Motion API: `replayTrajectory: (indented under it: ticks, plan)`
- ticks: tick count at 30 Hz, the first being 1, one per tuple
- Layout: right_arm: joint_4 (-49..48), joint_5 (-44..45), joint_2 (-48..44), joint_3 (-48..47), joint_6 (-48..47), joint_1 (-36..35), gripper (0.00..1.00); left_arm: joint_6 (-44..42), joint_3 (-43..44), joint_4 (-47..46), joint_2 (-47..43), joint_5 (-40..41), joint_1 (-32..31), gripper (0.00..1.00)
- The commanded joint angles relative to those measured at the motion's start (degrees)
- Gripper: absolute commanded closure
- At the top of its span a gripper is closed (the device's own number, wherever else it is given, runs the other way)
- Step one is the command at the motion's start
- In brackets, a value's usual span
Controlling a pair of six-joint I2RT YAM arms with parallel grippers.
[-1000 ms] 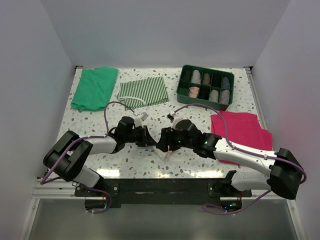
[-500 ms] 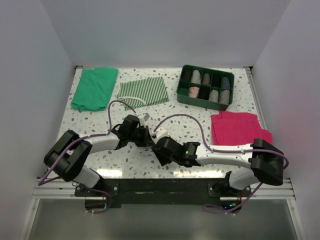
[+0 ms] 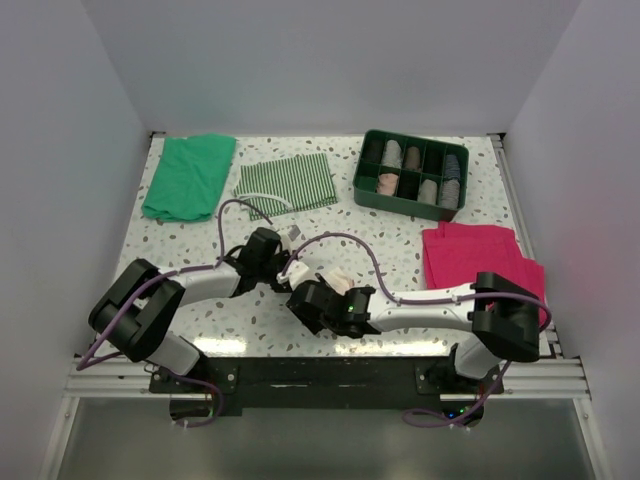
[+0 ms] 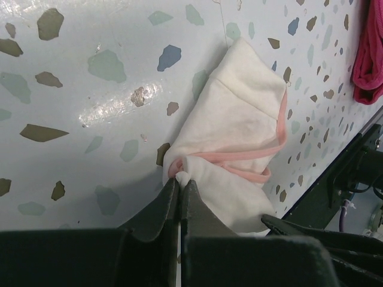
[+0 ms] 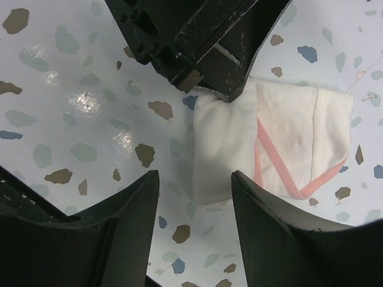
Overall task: Roll the underwear
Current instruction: Roll the underwear to the center of the board.
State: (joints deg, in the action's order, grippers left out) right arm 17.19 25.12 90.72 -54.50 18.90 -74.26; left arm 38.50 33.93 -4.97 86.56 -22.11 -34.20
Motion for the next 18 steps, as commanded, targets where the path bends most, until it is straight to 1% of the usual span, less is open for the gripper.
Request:
replayTrajectory:
  ticks: [1,6,11,18]
  plan:
    - [-0.75,4.76,1.65,-2.63,-3.51,-0.36,0.45,-0.36,1.93,1.10,0.10,-0.04,-0.35,1.00]
    - [-1.28,5.11,3.94,-1.75,-2.99,-0.36,0.44,-0.44,2.01,0.84,0.36,-0.56,-0.35,1.00]
    - [-2.77,3.01,4.20,1.06,-0.44,-0.36,0.47,-0.27,1.93,0.75,0.45,-0.65,-0.35,1.00]
    - [-3.74,2.30,5.96,4.22,2.81,-0.36,0.51,-0.18,2.19,0.75,0.54,-0.92,-0.35,1.00]
